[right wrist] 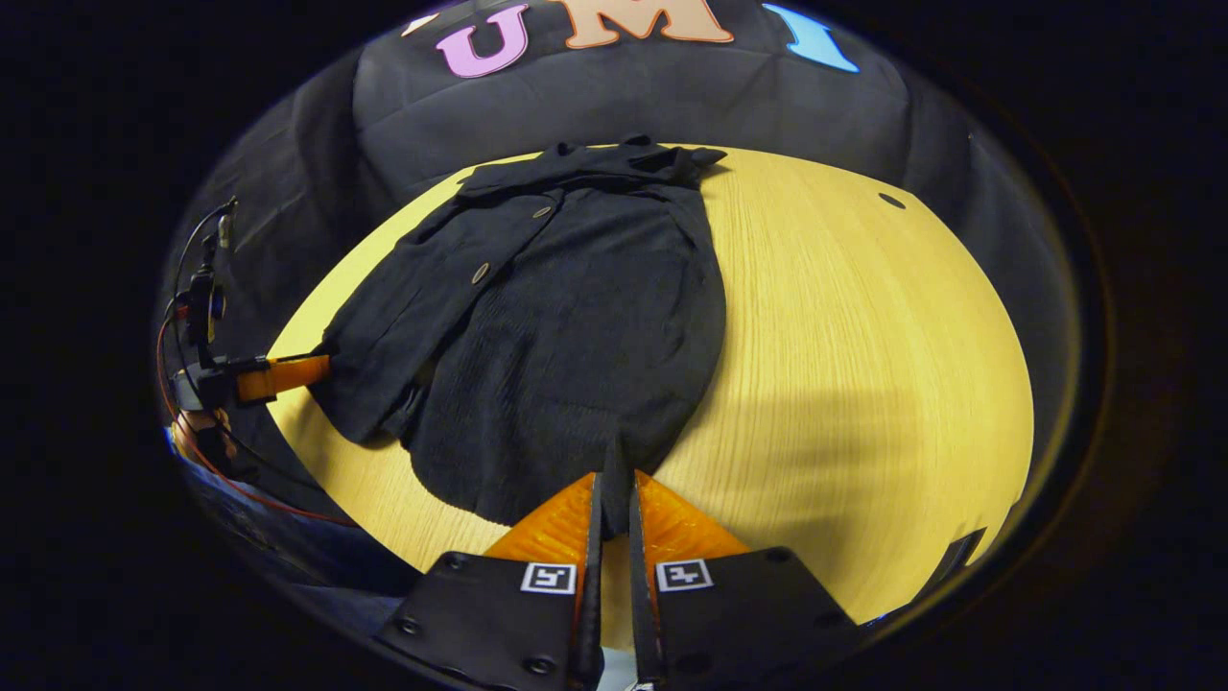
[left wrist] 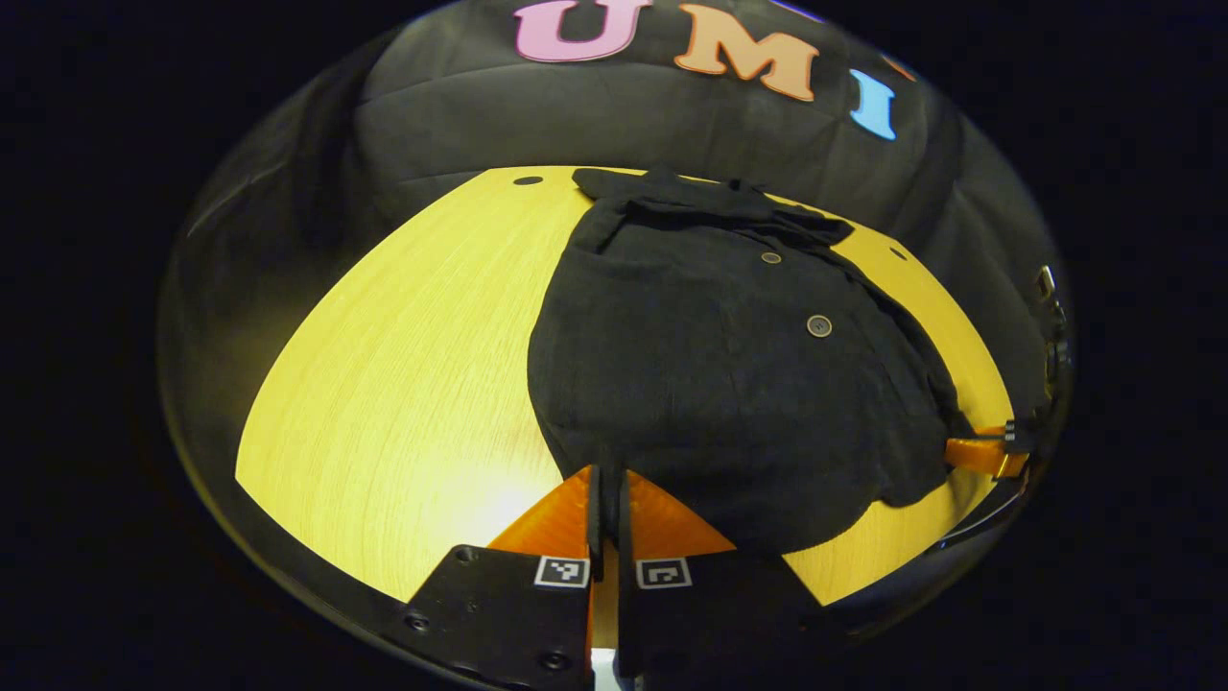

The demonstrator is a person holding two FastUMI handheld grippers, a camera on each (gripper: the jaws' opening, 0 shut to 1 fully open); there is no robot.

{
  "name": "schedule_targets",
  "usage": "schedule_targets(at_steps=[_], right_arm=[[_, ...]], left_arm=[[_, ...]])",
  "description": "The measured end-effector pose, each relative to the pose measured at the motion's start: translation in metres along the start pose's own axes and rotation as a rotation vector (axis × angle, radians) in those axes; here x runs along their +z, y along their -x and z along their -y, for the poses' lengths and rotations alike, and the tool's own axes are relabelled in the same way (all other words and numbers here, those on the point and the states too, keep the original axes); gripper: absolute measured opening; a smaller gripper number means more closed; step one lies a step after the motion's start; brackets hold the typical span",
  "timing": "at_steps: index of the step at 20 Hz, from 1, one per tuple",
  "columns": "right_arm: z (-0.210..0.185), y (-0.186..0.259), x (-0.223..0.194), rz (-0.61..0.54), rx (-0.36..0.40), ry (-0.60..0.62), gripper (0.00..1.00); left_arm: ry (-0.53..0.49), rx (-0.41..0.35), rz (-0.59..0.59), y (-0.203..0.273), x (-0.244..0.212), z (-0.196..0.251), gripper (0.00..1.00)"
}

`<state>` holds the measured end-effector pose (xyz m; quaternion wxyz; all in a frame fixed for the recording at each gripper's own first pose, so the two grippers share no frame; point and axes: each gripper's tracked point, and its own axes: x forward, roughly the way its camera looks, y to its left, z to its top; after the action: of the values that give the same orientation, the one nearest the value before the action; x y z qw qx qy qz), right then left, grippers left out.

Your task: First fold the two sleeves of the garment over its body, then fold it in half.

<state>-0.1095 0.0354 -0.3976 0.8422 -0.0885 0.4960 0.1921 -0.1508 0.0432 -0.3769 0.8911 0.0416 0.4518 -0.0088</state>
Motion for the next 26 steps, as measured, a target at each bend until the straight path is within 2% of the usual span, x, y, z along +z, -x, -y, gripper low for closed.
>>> schedule_targets(at_steps=[1,2,5,6,7,12,17,22,26], right_arm=[[0.000,-0.001,0.000,0.002,-0.003,0.007,0.16],[0.000,0.000,0.000,-0.001,-0.005,0.012,0.10],[0.001,0.003,0.002,-0.006,-0.009,0.023,0.12],[0.000,0.002,0.003,0.000,-0.007,0.023,0.07],[-0.001,0.003,0.005,0.008,-0.007,0.027,0.07],[-0.001,0.020,0.033,0.107,-0.018,0.017,0.07],[0.003,0.043,0.088,0.228,-0.032,0.013,0.07],[0.001,0.067,0.152,0.355,-0.046,0.060,0.07],[0.002,0.088,0.199,0.445,-0.060,0.081,0.07]], left_arm=[[0.007,-0.001,0.003,0.000,-0.001,0.001,0.01],[0.008,-0.003,0.002,0.000,0.000,0.001,0.01],[-0.012,0.002,-0.021,0.000,-0.001,0.001,0.00],[-0.020,-0.001,-0.028,0.000,0.000,0.003,0.00],[-0.028,0.000,-0.034,0.000,0.001,0.003,0.00],[-0.052,-0.019,0.007,0.008,0.025,0.011,0.00],[-0.088,-0.052,0.146,0.021,0.100,0.020,0.00],[-0.114,-0.144,0.315,0.032,0.182,0.048,0.00],[-0.157,-0.168,0.417,0.034,0.225,0.061,0.00]])
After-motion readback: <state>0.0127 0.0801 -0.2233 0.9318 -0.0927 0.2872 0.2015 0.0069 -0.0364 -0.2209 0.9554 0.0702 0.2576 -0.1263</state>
